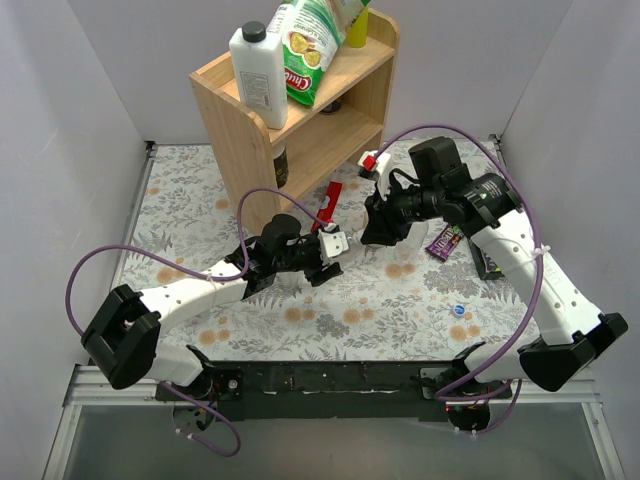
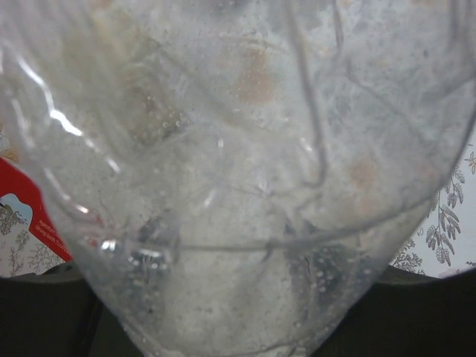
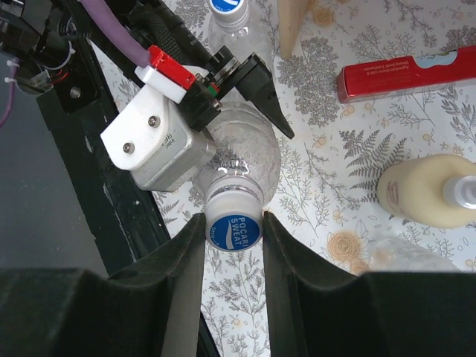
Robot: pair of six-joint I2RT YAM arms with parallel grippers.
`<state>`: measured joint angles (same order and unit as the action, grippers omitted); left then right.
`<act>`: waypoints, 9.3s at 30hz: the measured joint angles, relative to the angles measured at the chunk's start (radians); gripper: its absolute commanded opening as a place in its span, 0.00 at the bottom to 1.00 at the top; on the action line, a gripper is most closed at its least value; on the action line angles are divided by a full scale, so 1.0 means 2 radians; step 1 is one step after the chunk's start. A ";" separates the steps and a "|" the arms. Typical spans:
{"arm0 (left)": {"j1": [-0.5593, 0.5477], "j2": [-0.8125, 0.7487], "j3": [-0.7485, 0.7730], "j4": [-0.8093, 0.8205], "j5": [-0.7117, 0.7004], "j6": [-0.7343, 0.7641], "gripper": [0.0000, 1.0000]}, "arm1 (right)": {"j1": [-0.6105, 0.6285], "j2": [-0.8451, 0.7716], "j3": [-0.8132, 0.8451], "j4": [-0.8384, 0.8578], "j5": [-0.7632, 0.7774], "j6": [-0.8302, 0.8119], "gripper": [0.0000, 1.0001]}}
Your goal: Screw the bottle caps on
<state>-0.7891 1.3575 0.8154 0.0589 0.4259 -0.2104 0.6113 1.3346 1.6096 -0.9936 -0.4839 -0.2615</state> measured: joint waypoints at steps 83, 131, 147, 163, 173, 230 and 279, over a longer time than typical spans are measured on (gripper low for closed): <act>0.044 -0.244 -0.166 -0.120 0.167 -0.028 0.00 | 0.118 0.042 0.090 -0.158 -0.114 -0.514 0.72; 0.043 -0.204 -0.154 -0.126 0.181 0.015 0.00 | 0.188 0.093 0.085 -0.146 -0.100 -0.541 0.33; 0.043 -0.179 -0.140 -0.146 0.160 0.033 0.00 | 0.206 0.094 0.084 -0.150 -0.036 -0.530 0.15; 0.043 -0.183 -0.136 -0.179 0.080 0.044 0.00 | 0.201 0.142 0.110 -0.147 -0.005 -0.353 0.07; 0.061 -0.229 -0.155 -0.151 0.063 -0.030 0.00 | 0.142 0.151 0.112 -0.099 -0.069 -0.251 0.07; 0.067 -0.213 -0.182 -0.125 0.014 -0.015 0.00 | 0.104 0.187 0.081 -0.043 -0.076 0.026 0.64; 0.067 -0.196 -0.129 -0.203 0.155 0.076 0.00 | 0.188 0.018 -0.039 -0.009 -0.077 -0.505 0.51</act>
<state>-0.6556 0.9657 0.5568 -0.3470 0.7353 -0.0582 0.9867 1.3697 1.5318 -1.0119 -0.6376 -1.2709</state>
